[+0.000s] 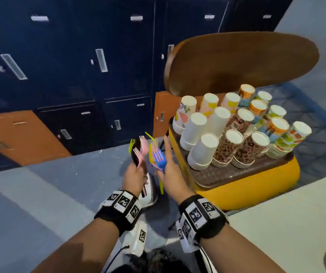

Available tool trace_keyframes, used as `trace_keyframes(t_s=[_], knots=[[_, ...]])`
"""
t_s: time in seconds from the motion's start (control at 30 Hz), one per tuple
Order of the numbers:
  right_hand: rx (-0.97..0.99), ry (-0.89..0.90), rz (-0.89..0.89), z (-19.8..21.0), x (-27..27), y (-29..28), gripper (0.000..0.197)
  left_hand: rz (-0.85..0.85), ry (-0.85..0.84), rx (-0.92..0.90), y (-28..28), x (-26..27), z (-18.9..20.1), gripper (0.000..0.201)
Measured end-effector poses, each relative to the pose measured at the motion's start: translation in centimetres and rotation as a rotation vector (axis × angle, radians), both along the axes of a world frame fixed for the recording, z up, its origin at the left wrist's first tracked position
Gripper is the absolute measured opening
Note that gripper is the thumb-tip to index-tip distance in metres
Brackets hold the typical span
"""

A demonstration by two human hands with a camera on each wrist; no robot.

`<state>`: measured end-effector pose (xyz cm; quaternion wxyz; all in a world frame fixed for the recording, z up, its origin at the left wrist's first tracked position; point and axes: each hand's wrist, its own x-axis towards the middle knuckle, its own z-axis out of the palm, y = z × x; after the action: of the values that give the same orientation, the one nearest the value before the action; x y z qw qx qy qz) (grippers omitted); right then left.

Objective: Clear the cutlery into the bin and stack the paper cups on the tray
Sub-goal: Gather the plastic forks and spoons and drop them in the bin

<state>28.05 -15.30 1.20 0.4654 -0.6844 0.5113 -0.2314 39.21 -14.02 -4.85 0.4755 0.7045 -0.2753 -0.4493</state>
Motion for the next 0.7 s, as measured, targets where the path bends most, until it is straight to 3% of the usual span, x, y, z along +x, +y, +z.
trace_keyframes(t_s=[0.07, 0.13, 0.17, 0.27, 0.4, 0.47, 0.53, 0.57, 0.7], knots=[[0.105, 0.014, -0.09, -2.6, 1.5, -1.5, 0.069, 0.009, 0.01, 0.072, -0.2, 1.2, -2.0, 0.032], [0.194, 0.013, -0.137, -5.8, 3.1, -2.7, 0.033, 0.009, 0.006, 0.144, -0.4, 2.5, -4.2, 0.034], [0.222, -0.001, -0.149, -7.7, 3.9, -3.2, 0.024, 0.0, -0.001, 0.179, -0.6, 3.1, -5.4, 0.029], [0.361, -0.037, -0.224, -13.6, 5.5, -4.0, 0.026, -0.086, -0.02, 0.274, -1.1, 4.1, -9.7, 0.021], [0.448, 0.142, -0.288, -20.8, 7.1, -5.1, 0.021, -0.253, -0.089, 0.423, -2.0, 5.2, -16.3, 0.028], [0.489, 0.254, -0.225, -24.2, 7.6, -5.3, 0.039, -0.3, -0.063, 0.5, -2.1, 5.7, -19.9, 0.037], [0.55, 0.307, -0.143, -27.5, 7.9, -5.2, 0.045, -0.327, 0.02, 0.595, -2.1, 6.2, -23.3, 0.028], [0.572, 0.341, -0.099, -29.3, 8.2, -5.0, 0.047, -0.309, 0.061, 0.637, -1.8, 6.6, -25.7, 0.019], [0.721, 0.406, 0.021, -36.2, 8.4, -3.7, 0.036, -0.288, 0.207, 0.786, -1.2, 7.6, -30.5, 0.023]])
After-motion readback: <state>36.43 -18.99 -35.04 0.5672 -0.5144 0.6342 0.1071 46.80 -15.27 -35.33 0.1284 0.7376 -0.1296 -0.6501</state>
